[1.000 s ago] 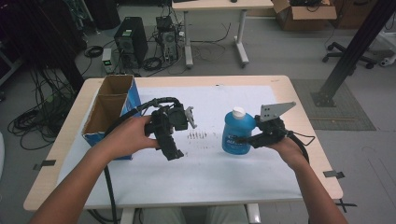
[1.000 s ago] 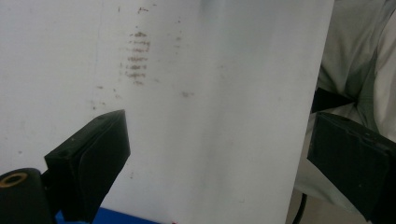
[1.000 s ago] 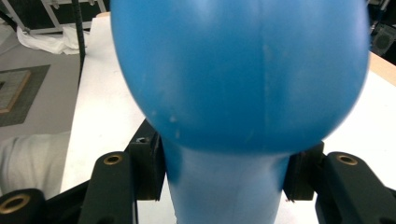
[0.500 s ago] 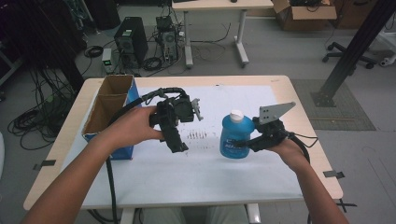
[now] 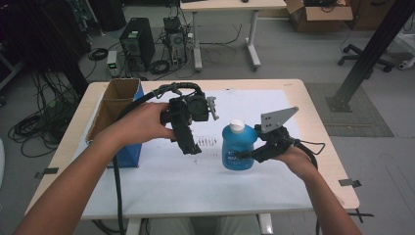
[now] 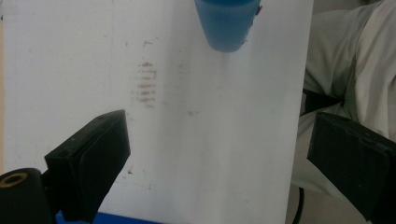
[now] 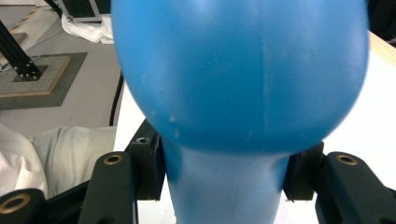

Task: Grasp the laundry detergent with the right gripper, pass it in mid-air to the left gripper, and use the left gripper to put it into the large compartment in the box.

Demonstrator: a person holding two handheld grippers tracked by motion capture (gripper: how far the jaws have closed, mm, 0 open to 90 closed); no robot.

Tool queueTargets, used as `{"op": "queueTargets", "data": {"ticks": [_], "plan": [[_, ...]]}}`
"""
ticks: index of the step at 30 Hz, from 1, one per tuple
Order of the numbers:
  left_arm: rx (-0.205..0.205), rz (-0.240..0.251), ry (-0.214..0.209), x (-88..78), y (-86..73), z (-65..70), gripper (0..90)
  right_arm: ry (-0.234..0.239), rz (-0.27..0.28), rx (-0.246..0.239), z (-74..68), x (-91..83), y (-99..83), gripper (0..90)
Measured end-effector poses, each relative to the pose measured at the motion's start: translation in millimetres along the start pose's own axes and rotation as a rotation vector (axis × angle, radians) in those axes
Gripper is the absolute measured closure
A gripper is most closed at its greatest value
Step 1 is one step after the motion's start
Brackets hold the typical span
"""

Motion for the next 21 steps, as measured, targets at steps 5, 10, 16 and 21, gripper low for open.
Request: {"op": "queueTargets", "data": {"ticks": [5, 10, 16, 21], "plan": [[0.016, -0.006, 0.002, -3.8, 5.5, 0.9, 6.1, 0.019, -0.001, -0.009, -1.6, 6.3, 4.5, 44.0], [0.030, -0.013, -0.003, -5.1, 10.6, 2.8, 6.0, 0.034, -0.001, -0.023, -3.5, 11.3, 9.9, 44.0], [0.041, -0.018, -0.006, -8.4, 16.7, 4.8, 6.0, 0.047, -0.002, -0.030, -4.2, 16.9, 13.5, 44.1], [0.048, -0.026, -0.013, -9.5, 20.2, 6.0, 5.9, 0.049, -0.001, -0.031, -3.0, 21.7, 14.7, 44.1]]}}
Point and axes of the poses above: each handheld gripper's, and its own axes: x roughly forward along the jaws, y roughly out of its top, z roughly to its right, the point moved 8 cm from there along x, roughly forward along the jaws, and after that the axes turned 5 degrees about -x, right-handed, at the moved point
